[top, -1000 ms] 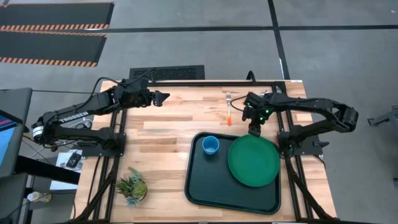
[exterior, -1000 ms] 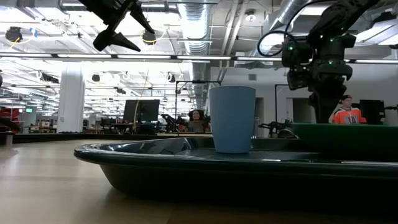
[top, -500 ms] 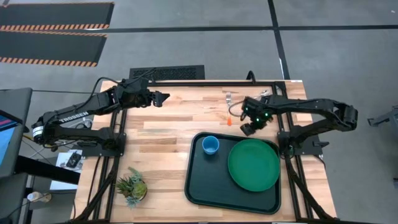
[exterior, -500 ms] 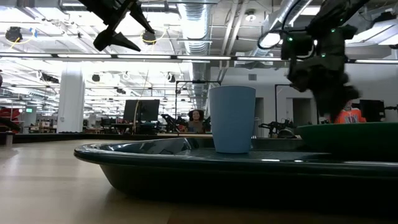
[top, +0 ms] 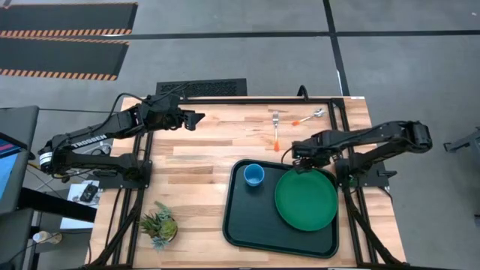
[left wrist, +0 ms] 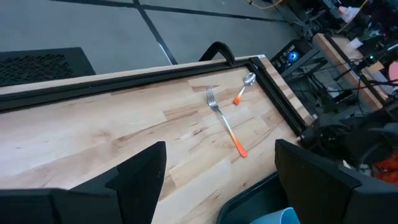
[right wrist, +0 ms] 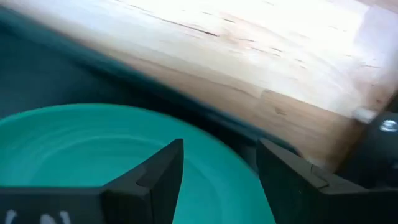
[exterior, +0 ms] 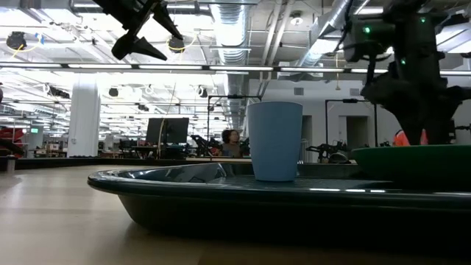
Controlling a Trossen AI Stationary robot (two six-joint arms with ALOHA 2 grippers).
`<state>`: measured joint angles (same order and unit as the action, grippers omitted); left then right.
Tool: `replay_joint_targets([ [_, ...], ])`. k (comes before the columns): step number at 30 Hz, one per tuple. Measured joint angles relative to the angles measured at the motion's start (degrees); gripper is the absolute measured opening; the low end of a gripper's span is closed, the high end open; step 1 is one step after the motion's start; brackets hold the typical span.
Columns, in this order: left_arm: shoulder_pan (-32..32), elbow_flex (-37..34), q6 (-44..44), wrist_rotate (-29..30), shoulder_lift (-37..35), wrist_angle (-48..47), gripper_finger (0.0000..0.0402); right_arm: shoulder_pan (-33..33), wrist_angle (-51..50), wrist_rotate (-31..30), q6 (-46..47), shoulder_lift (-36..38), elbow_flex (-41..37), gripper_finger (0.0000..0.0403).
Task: Pick and place plate/cup/fork/spoon on tray
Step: Put the green plate on the black tray
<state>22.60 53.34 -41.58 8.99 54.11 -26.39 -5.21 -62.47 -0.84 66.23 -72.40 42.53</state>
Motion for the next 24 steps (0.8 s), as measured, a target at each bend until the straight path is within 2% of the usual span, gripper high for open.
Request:
replay_joint_targets([
  [8,0.0,0.01,0.02,0.0,0.0,0.15,0.0284,2.58,1.56,2.29,4.36,0.0,-5.65,0.0225],
  [17,0.01,0.0,0.02,0.5,0.0,0.15,0.0284,8.2,8.48,5.57,10.17,0.67,-5.22,0.0225],
  [24,0.01,0.0,0.39,0.7,0.0,0.15,0.0284,14.84,8.56,5.33,13.07,3.24,-3.37,0.0225],
])
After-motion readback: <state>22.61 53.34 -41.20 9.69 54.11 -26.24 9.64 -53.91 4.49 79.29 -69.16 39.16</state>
